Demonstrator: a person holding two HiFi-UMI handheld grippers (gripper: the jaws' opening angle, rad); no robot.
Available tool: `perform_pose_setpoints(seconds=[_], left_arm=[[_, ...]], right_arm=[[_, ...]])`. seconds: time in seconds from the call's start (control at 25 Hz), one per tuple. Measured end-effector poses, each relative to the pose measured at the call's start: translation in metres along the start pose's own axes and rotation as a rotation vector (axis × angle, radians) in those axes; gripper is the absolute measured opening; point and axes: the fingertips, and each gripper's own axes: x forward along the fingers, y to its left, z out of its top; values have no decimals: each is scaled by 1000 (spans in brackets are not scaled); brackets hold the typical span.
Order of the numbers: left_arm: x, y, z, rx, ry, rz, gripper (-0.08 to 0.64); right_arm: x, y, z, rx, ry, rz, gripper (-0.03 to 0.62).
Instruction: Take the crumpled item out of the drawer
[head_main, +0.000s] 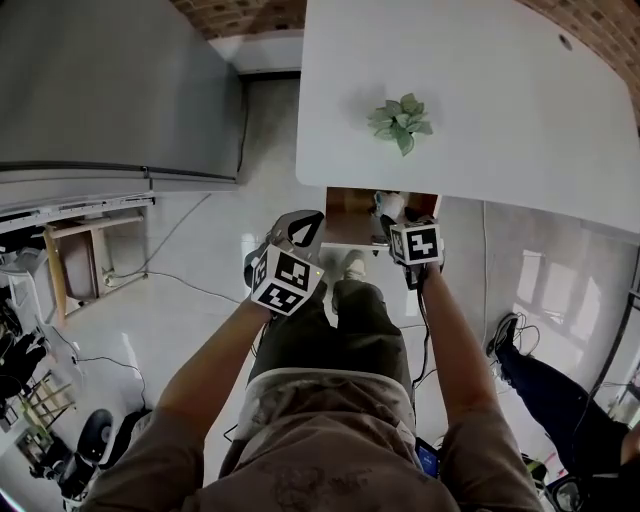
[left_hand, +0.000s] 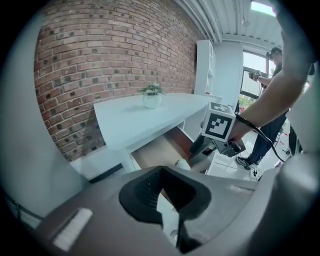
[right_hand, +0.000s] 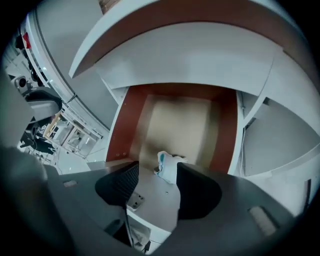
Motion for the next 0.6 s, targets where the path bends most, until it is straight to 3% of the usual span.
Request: perform_pose_setpoints(seconds=[0.4, 0.6], left_arm=[[42, 16, -43, -30, -1, 3, 0], [53, 19, -53, -16, 1, -3, 0]], right_arm=[[58, -21, 1, -93, 93, -29, 273], [84, -27, -6, -284, 216, -47, 285]])
